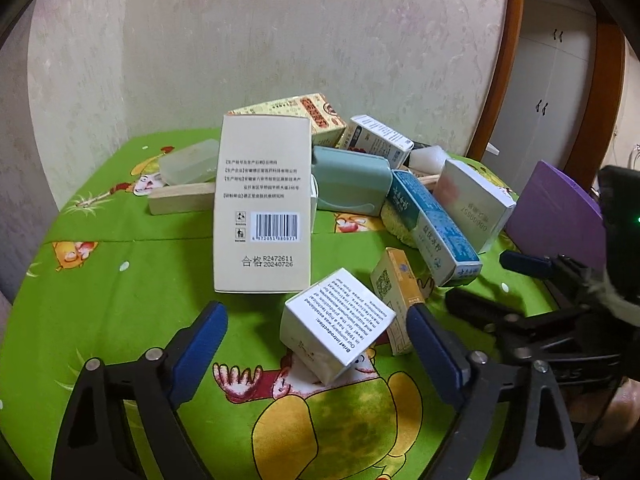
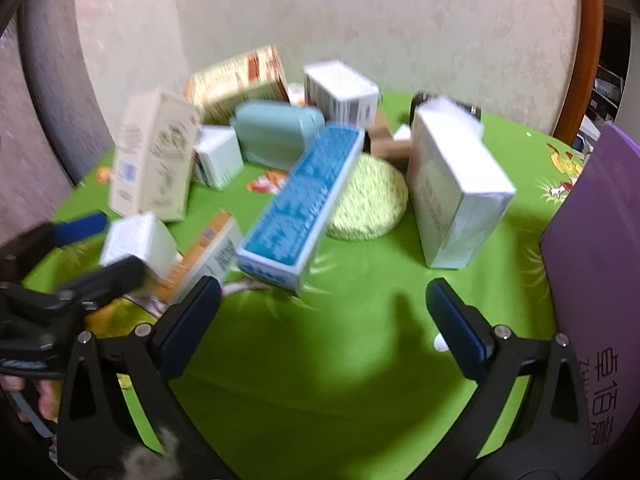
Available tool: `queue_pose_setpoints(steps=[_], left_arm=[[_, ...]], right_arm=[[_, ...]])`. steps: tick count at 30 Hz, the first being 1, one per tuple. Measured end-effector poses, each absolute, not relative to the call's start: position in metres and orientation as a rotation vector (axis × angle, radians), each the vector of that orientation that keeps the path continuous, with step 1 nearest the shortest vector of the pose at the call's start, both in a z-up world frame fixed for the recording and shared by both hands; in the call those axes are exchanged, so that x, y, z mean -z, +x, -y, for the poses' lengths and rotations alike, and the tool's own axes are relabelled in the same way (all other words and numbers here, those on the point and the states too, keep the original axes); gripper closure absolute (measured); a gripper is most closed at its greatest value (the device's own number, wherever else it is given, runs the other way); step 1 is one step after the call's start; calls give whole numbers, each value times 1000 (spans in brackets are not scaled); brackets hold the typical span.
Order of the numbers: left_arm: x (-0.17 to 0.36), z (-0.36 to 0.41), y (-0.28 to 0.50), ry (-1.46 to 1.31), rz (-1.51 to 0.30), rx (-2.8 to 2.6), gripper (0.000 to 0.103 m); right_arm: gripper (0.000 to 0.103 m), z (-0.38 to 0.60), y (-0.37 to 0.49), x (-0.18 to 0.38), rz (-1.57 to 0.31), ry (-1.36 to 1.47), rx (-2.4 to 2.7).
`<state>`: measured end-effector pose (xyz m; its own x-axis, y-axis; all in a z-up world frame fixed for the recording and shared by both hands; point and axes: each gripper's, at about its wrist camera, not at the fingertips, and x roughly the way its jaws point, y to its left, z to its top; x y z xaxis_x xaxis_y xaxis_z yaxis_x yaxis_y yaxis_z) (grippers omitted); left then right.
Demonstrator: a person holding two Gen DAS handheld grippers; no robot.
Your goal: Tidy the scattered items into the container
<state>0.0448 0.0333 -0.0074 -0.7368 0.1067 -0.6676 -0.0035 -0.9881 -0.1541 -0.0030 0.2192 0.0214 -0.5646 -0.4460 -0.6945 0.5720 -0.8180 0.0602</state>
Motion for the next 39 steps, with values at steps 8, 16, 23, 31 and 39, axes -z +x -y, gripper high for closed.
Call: queue_pose_setpoints(steps=[8, 16, 23, 31, 39], left_arm=[[9, -30, 43, -1130, 221, -2851, 13], [13, -36, 37, -1167, 173, -2822, 27], [18, -37, 33, -1230, 160, -2805, 37], [19, -43, 33, -1264, 61, -2837, 47], [17, -48, 34, -1277, 0, -2876, 48]], right_arm=[[10, -213, -21, -34, -20, 993, 2379], [14, -193, -29, -28, -12, 1030, 2391], [31, -190, -32, -19, -35, 1071, 2403], [64, -200, -32, -15, 3, 1084, 2365], [67, -222, -19, -17, 43, 1077, 2369]])
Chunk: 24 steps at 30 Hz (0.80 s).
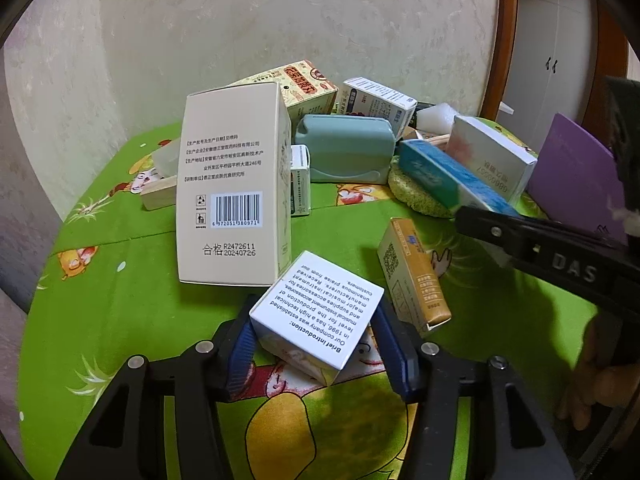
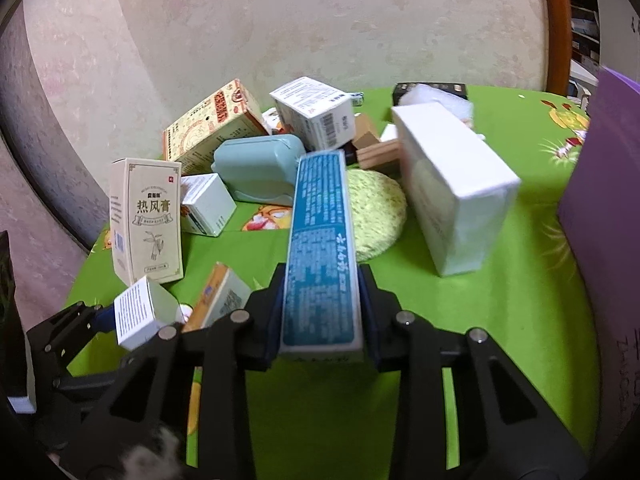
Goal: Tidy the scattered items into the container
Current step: 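Grasp the blue toothpaste box with the right gripper, then carry the blue toothpaste box with the right gripper over the purple box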
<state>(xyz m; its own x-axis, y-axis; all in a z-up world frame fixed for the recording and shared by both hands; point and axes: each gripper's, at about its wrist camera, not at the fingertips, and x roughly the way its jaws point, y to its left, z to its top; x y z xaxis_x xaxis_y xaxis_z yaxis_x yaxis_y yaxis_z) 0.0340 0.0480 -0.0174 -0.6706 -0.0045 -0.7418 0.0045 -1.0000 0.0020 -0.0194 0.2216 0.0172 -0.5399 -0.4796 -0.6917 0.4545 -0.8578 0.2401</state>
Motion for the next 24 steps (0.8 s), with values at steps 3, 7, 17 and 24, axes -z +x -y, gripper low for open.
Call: queue_pose_setpoints(steps=[3, 7, 17, 24], left_arm=[[15, -50, 38, 1244, 0, 2852, 48], [13, -52, 43, 1197, -11, 2830, 48], [5, -61, 53, 1132, -11, 2775, 49], [-18, -70, 52, 1081, 0, 2791, 49]], right_arm=[[67, -228, -15, -18, 49, 1084, 2373], [67, -233, -10, -17, 39, 1090, 2370], [67, -249, -3, -24, 53, 1102, 2347], [67, -264, -6, -37, 98, 1102, 2361]])
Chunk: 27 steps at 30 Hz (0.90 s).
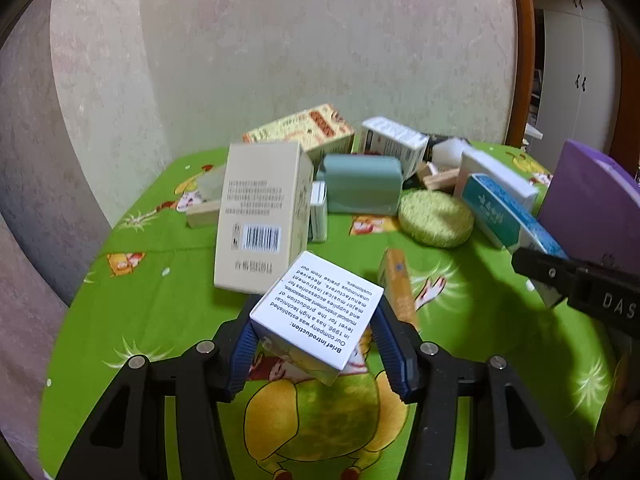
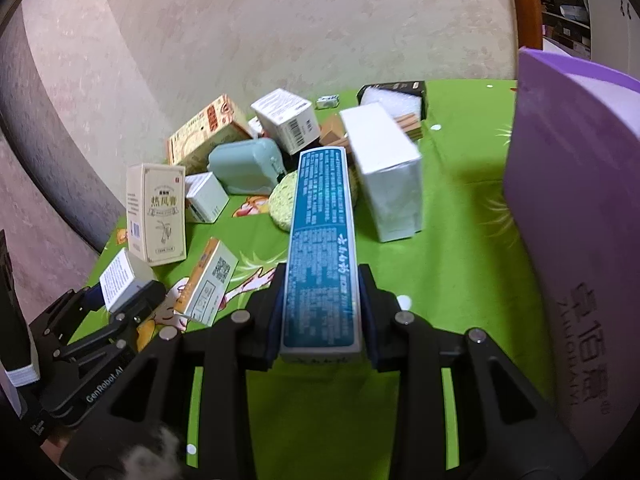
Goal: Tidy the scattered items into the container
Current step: 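Carry the blue toothpaste box with the right gripper over the purple box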
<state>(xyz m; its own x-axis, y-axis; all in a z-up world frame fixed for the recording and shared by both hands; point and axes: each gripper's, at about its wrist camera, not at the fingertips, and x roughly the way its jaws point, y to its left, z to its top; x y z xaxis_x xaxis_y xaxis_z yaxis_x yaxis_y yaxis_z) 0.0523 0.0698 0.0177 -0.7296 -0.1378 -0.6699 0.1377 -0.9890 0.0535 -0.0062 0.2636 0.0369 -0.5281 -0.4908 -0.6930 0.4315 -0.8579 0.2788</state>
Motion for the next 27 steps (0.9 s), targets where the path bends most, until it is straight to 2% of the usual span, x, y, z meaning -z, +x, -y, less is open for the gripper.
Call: queue_pose_setpoints(steps=[19, 27], left_arm=[[-100, -127, 34, 867, 29, 3027, 49], [-117, -159, 25, 815, 43, 3126, 49]], right_arm=[[67, -319, 1, -135, 193, 915, 2456], [67, -357, 3, -152, 205, 899, 2522]])
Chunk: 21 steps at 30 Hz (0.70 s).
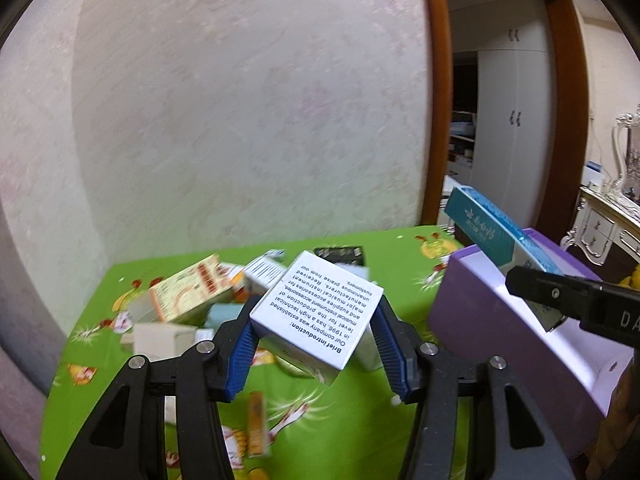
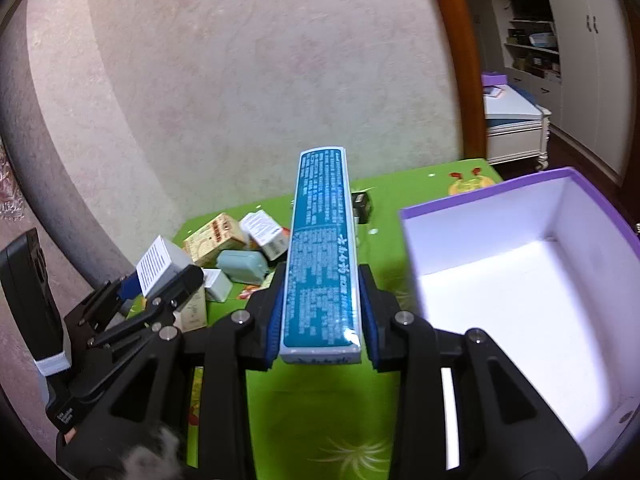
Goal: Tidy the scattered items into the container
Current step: 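Carry the blue toothpaste box with the right gripper over the purple box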
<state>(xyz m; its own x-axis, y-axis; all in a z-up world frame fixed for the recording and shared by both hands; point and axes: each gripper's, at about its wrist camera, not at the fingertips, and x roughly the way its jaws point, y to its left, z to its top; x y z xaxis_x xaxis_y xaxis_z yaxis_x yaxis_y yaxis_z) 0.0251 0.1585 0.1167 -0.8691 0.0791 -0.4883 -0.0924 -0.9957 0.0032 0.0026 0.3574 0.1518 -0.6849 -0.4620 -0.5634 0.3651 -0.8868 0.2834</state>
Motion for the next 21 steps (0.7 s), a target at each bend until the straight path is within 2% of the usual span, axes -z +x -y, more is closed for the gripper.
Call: queue_pose_setpoints(steps=[21], left_arm=[[-133, -259, 9, -650, -90, -2712, 48]], right_arm=[[67, -456, -11, -157, 101, 993, 2814]])
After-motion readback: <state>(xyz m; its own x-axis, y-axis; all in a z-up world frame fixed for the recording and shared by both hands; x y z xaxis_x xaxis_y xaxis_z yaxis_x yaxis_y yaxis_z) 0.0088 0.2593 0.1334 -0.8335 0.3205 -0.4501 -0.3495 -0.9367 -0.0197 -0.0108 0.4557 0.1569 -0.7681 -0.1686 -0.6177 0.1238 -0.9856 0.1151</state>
